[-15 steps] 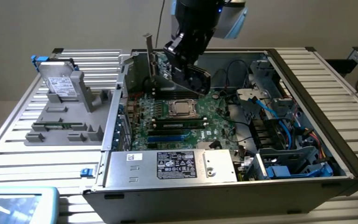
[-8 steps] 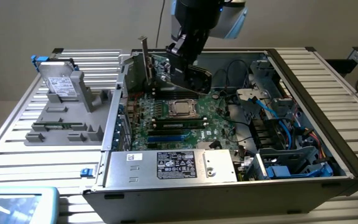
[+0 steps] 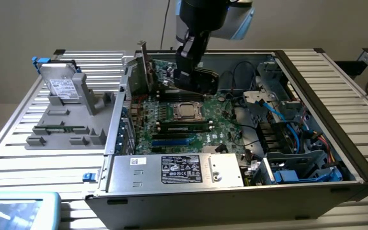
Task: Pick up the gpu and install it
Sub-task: 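Insert the gpu into the slot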
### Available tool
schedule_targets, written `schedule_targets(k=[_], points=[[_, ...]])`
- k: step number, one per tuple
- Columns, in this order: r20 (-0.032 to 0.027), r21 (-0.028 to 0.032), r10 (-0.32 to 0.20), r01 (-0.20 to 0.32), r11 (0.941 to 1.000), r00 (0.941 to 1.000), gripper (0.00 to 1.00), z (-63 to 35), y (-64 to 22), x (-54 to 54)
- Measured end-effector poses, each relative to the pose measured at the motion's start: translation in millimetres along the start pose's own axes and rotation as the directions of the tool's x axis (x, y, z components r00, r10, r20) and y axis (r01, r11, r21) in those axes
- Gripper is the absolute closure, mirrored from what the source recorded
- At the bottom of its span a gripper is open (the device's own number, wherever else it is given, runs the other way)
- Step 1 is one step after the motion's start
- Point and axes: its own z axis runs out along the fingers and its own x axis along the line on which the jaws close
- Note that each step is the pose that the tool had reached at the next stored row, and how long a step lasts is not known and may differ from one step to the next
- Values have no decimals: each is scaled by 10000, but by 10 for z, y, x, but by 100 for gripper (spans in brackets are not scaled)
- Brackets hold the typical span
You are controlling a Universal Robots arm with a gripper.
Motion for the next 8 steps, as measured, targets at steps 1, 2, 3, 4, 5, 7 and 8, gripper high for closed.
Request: schedule_targets(k=[1, 2, 3, 4, 5, 7, 8], points=[[-27, 2, -178, 178, 9998, 9998, 72, 0, 0, 0], [-53, 4, -355, 355, 9994, 9994, 72, 0, 0, 0], [-80, 6, -534, 534, 9986, 9985, 72, 0, 0, 0], [-107, 7, -722, 722, 9974, 9973, 72, 0, -1, 0], [-133, 7, -901, 901, 9959, 9958, 72, 0, -1, 0], [-187, 7, -1252, 1252, 9921, 9920, 72, 0, 0, 0], [-212, 7, -1430, 1430, 9897, 9895, 72, 0, 0, 0]])
